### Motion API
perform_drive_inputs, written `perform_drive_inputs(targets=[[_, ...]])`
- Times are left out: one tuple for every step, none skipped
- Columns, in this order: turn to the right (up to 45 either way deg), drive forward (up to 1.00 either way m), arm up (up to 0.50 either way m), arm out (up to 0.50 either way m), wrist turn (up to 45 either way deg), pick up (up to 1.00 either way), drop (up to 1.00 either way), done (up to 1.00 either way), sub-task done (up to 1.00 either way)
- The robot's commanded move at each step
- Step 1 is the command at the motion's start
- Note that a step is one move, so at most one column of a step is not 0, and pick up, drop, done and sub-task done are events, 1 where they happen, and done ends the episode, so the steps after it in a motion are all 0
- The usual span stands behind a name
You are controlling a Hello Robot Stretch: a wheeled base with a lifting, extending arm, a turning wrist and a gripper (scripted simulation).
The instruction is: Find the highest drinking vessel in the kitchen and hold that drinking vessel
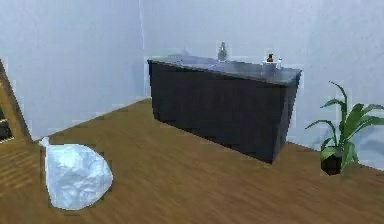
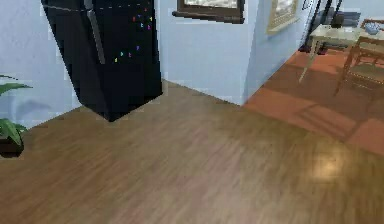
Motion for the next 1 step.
perform_drive_inputs(targets=[[0.0,1.0,0.0,0.0,0.0,0.0,0.0,0.0,0.0]])
